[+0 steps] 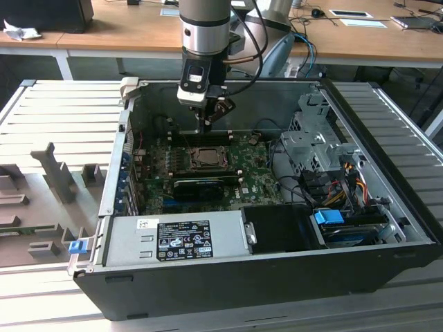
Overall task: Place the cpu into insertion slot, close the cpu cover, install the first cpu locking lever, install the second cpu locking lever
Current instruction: 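Install the first cpu locking lever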
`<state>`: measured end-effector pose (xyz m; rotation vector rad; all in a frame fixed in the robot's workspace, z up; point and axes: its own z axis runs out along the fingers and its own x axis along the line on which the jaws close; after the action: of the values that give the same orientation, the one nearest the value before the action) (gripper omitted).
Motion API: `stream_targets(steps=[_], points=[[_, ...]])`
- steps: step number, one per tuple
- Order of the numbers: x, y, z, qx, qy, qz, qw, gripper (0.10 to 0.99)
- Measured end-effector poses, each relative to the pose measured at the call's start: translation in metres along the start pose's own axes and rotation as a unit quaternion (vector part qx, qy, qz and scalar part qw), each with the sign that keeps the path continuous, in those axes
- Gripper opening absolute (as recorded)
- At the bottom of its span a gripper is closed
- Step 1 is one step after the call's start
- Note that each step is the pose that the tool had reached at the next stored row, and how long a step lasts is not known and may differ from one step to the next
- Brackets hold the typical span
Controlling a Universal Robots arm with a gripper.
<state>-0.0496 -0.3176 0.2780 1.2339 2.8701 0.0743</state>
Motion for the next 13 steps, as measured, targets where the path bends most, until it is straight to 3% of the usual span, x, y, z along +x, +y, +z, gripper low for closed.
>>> stream_targets(steps=[9, 13], points=[[0.0, 0.0, 0.0, 0.0001, 0.0014, -0.027, 0.9996, 0.106], [0.0, 0.0, 0.0, 0.0002, 0.0027, -0.054, 0.9985, 0.106]])
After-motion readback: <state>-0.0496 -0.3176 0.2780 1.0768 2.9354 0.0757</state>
